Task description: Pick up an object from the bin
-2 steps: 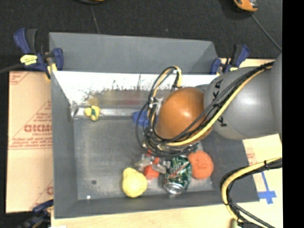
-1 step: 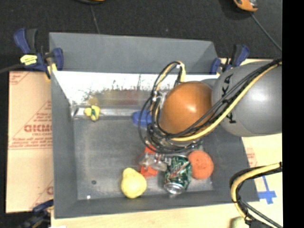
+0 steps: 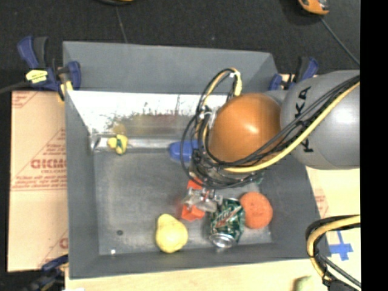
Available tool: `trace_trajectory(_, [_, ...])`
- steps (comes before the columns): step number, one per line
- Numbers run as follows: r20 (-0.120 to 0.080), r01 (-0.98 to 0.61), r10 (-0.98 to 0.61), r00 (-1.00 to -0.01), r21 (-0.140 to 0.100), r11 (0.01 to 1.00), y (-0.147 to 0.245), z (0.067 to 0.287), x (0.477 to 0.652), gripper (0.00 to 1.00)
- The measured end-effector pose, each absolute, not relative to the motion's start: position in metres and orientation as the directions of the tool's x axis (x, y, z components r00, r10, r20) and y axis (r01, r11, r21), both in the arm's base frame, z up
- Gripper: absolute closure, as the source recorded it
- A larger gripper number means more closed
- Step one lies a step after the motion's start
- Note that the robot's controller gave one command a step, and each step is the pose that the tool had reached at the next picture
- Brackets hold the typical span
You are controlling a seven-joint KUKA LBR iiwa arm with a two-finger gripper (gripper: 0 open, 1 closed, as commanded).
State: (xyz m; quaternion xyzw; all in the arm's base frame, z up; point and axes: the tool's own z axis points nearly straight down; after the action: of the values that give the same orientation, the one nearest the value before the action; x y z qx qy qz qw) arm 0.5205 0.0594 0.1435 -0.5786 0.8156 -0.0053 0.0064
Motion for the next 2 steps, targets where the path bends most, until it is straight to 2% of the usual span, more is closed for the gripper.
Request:
trace_trajectory(1, [-0.004, -0.943, -0.943, -0.333, -0.013, 0.333, 0.059, 0.175, 0.520, 1.00])
trace_trajectory(2, [-0.005, -0.942, -0.942, -0.335, -0.015, 0.335, 0.059, 0.190, 0.521, 1.00])
